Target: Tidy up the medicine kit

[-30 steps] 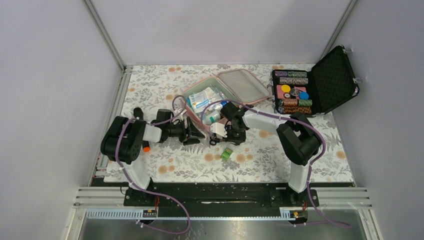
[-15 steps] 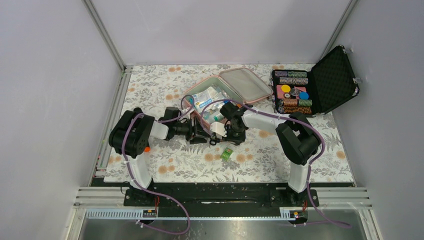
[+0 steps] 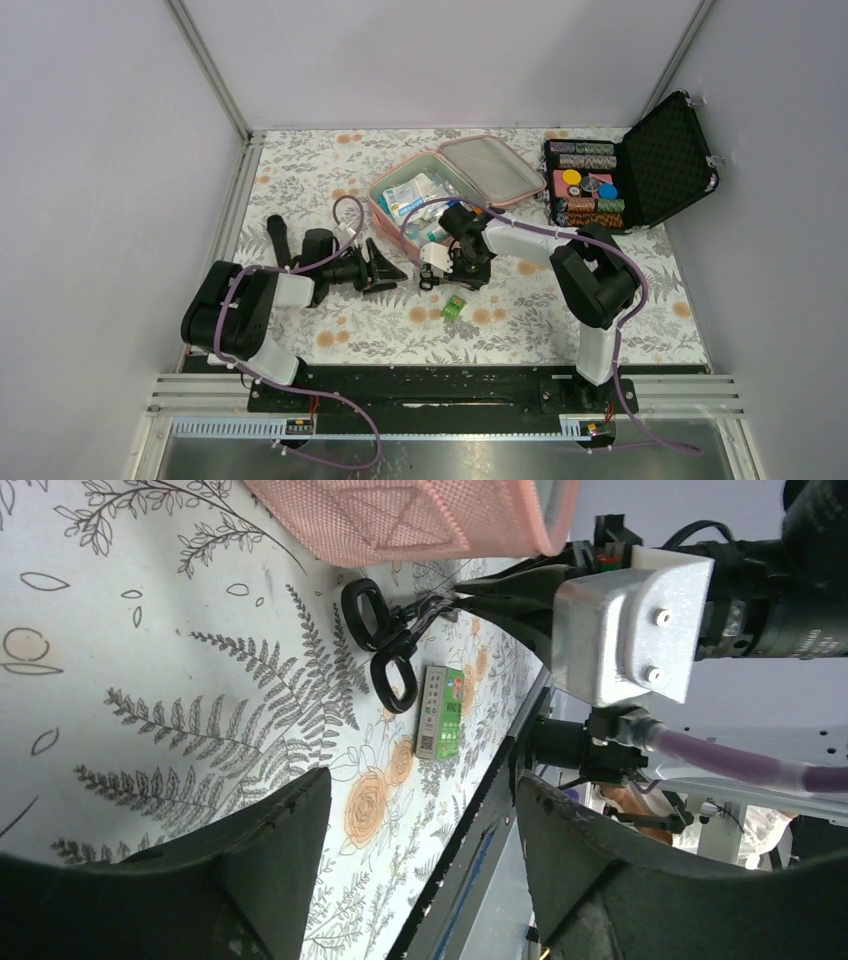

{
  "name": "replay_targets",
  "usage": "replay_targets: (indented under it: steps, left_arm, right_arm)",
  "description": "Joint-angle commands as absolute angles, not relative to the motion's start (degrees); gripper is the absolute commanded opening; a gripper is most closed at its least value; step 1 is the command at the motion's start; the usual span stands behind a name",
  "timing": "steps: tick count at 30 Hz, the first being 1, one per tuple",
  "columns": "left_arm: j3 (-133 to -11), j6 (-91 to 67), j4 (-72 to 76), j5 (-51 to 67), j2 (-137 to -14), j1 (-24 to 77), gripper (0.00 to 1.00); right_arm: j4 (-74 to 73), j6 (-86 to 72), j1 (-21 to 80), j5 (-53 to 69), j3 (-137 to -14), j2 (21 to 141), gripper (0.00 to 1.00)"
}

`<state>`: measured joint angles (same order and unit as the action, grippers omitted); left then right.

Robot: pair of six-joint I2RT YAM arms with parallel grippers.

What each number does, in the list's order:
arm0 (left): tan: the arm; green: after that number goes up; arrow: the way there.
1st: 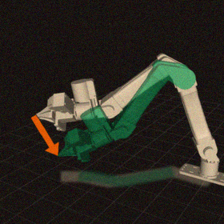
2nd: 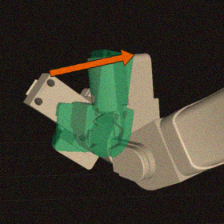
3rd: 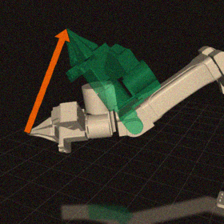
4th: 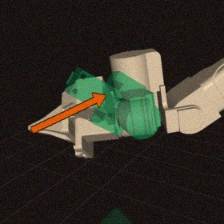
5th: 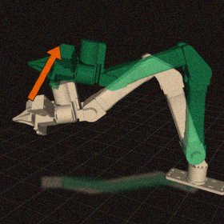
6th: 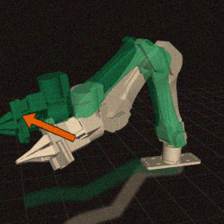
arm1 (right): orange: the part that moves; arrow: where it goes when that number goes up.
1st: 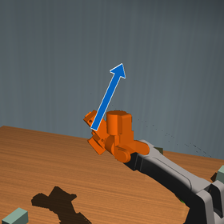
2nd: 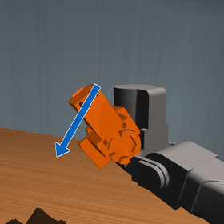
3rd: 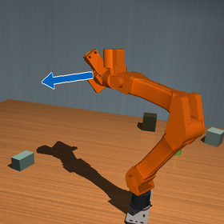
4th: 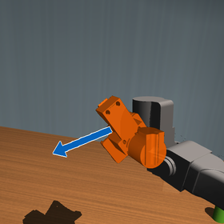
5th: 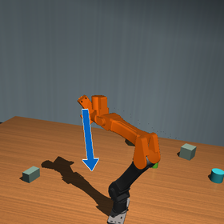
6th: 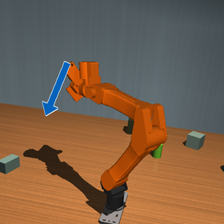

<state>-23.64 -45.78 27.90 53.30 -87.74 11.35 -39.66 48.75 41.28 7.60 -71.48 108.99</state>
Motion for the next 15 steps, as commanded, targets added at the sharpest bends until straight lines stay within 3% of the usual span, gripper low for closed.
replay_targets:
  steps: [1,15]
  left_arm:
    - [-21.49,-50.55,41.65,48.83,-93.37,13.25,0.65]
    - [-26.02,-62.96,58.98,52.02,-112.73,18.93,0.39]
  right_arm:
    - [-38.54,48.6,41.52,5.56,-72.23,112.0,0.17]
    - [-38.56,47.57,41.55,4.58,-73.08,112.75,0.16]
